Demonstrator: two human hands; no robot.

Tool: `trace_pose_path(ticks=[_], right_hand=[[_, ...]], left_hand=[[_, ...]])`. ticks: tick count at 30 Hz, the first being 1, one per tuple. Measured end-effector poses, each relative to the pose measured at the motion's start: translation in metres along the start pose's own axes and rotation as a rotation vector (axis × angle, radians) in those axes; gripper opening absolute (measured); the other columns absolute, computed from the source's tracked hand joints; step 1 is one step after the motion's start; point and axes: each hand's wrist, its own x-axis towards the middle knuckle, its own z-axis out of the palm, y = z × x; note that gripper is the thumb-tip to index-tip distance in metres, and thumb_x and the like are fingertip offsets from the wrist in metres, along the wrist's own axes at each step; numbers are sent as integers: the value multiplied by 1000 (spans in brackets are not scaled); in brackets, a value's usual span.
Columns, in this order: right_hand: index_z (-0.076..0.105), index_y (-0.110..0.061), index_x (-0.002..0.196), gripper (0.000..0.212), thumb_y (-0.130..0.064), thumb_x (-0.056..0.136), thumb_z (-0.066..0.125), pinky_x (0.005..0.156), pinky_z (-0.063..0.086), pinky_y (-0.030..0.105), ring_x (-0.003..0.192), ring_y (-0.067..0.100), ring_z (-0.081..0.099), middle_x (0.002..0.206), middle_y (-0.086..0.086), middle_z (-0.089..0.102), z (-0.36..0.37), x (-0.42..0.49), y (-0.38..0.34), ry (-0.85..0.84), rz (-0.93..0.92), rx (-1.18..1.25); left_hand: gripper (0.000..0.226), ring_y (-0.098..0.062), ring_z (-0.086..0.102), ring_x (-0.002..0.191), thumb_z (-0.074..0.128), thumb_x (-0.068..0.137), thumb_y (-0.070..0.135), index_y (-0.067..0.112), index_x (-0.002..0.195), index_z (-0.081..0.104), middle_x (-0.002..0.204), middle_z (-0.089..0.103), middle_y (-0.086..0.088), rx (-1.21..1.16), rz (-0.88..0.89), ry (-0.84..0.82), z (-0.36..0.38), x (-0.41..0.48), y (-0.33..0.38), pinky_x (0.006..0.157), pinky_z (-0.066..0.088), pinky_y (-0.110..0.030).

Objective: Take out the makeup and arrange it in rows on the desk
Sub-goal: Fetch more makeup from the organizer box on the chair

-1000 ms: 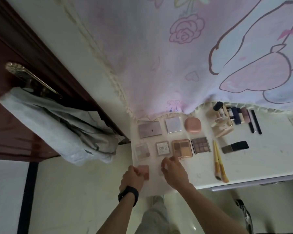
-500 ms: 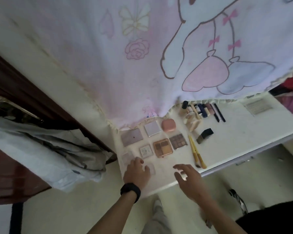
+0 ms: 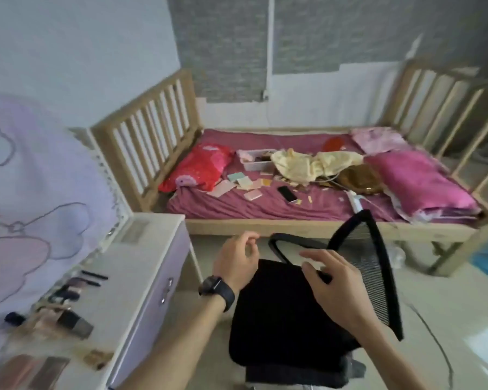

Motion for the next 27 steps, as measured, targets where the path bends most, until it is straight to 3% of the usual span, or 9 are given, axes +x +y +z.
trace_pose_path(ticks=[5, 8, 12, 18, 27], right_hand=[[74, -34, 107, 17, -25, 95, 66, 89, 51, 28, 96, 2, 60, 105, -26, 63, -165, -41, 75, 354, 170, -86], [74, -36, 106, 16, -28, 95, 67, 86, 50, 29, 95, 9, 61, 110, -18, 68, -247, -72, 105, 509, 268, -185], [74, -33, 108, 16, -29, 94, 68, 82, 47, 30, 95, 13, 60, 112, -12, 69, -344, -115, 146, 679, 388, -319], [70, -34, 115, 21, -31, 95, 64, 88, 36, 23, 109, 14, 58, 118, -12, 67, -464, -146, 204, 783, 569, -498], [69, -33, 116, 22, -31, 95, 62, 93, 41, 27, 112, 16, 54, 114, -12, 65, -671, -122, 281, 925, 674, -684]], left_hand=[[21, -14, 67, 96, 60, 93, 18, 23, 112, 68, 108, 71, 6, -46, 358, -158, 108, 22, 184, 80, 54, -33], [23, -9, 63, 93, 60, 93, 19, 25, 113, 68, 102, 69, 11, -30, 518, -243, 162, 22, 275, 78, 48, -23], [23, -17, 65, 97, 60, 93, 19, 25, 113, 69, 106, 71, 2, -69, 695, -357, 237, 12, 385, 82, 49, -27], [25, -17, 65, 99, 61, 92, 22, 26, 115, 68, 108, 71, 3, -212, 899, -510, 342, -1, 520, 89, 54, -40], [29, -18, 59, 108, 60, 91, 26, 32, 119, 66, 108, 68, 4, -319, 1144, -553, 479, 27, 751, 95, 48, -36]])
